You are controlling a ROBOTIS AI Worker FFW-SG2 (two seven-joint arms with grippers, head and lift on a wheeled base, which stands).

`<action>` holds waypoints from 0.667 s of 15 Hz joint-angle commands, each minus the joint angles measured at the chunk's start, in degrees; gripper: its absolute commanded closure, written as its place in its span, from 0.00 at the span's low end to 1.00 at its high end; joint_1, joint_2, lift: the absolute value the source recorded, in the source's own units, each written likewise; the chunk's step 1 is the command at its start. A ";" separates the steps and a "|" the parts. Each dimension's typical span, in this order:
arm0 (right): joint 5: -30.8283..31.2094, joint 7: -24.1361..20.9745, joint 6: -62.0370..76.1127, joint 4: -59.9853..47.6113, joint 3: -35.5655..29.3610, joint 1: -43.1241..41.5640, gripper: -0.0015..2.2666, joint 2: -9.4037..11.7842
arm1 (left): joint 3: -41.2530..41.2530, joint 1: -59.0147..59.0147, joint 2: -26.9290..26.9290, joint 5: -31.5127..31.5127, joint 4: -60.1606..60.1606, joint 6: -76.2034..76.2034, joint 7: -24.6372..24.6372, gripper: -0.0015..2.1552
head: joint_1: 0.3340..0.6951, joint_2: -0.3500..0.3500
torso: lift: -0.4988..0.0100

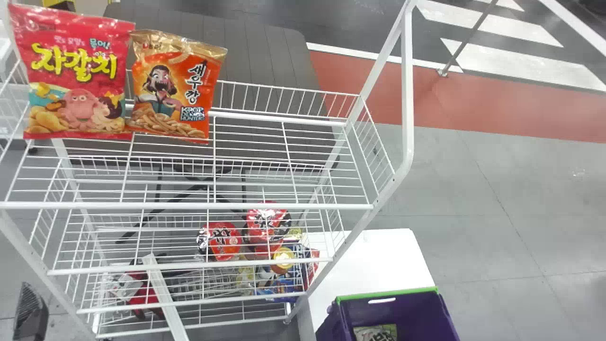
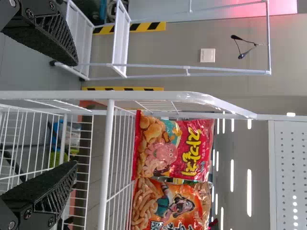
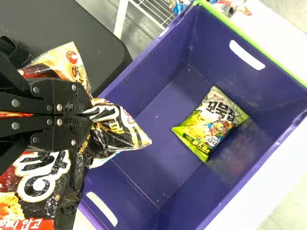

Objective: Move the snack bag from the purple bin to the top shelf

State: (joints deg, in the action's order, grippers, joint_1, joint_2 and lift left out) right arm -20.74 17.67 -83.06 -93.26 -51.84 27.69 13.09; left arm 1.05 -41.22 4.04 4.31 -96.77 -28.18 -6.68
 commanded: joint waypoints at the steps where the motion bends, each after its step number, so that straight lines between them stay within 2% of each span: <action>1: 0.00 0.00 0.13 0.01 -0.02 0.00 0.99 0.00 | 0.00 -0.09 0.00 0.00 -0.09 0.01 0.00 0.03 | 1.00 0.00 | 1.00; 3: 0.00 0.43 1.01 0.18 -0.02 0.00 0.99 -0.08 | 0.00 -0.35 0.00 0.00 -0.26 -0.16 -0.09 0.03 | 1.00 0.00 | 1.00; 6: 0.00 4.39 5.05 -0.96 0.68 0.79 0.99 -1.05 | 0.44 -0.70 0.00 -0.17 -0.53 -0.69 -0.27 0.03 | 1.00 0.00 | 0.98; 7: 0.00 6.50 4.87 -2.89 0.68 1.05 0.99 -1.93 | 0.53 -0.79 0.00 -0.26 -0.53 -0.69 -0.27 0.03 | 1.00 0.00 | 0.98; 10: -1.85 8.61 0.30 -12.04 1.91 2.11 0.99 -5.71 | 1.14 -1.23 0.00 -0.97 -0.97 -0.69 -0.44 0.03 | 1.00 0.00 | 0.98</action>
State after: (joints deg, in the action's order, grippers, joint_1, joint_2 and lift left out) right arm -21.55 25.31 -79.96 -100.99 -50.41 29.36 9.09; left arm 2.03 -42.20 4.04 3.61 -97.47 -28.86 -7.11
